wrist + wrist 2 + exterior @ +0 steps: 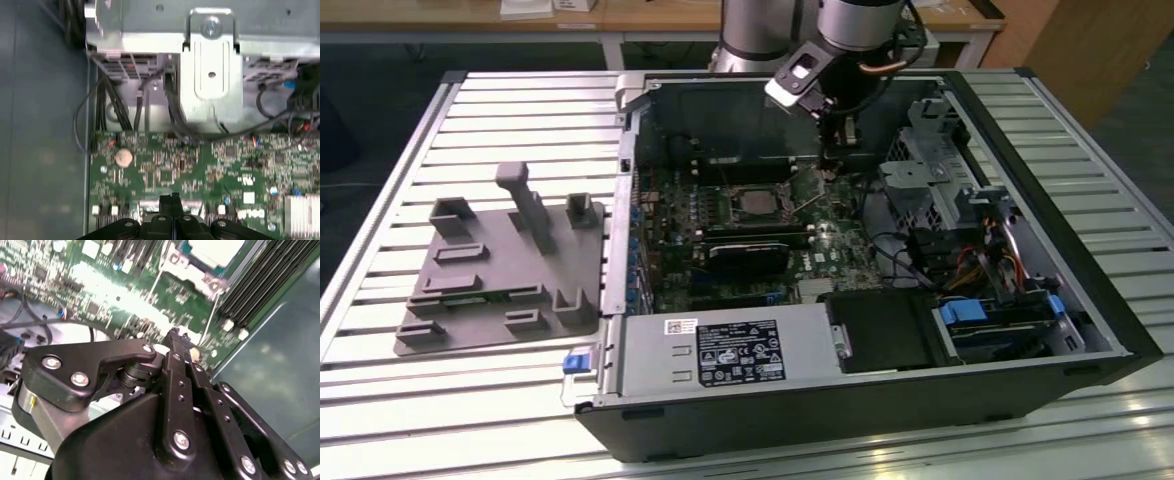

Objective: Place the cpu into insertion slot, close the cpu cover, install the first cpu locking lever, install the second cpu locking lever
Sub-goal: 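Close the cpu cover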

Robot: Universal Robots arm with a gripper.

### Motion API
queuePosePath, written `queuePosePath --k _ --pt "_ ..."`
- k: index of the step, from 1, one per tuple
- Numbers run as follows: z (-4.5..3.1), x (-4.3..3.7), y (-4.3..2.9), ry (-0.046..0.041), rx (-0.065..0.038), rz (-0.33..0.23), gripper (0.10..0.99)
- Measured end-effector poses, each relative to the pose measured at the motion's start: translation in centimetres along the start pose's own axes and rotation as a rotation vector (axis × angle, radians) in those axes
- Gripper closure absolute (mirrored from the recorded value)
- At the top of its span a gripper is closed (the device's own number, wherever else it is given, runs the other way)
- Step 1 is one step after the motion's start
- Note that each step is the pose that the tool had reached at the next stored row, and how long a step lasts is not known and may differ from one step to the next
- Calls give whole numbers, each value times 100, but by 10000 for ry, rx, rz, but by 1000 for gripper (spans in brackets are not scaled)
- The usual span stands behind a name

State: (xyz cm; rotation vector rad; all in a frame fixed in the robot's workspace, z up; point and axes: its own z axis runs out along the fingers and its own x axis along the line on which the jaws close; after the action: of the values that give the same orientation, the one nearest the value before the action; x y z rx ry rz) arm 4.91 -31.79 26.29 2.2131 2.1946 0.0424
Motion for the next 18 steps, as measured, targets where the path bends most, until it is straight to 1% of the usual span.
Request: queuePosePath --k 2,7,11,18 --pt "3 1 56 1 23 -2 984" --pt "20 1 136 1 51 -1 984" --pt "82 1 152 -2 66 -1 984" --pt "210 1 152 0 95 -1 984"
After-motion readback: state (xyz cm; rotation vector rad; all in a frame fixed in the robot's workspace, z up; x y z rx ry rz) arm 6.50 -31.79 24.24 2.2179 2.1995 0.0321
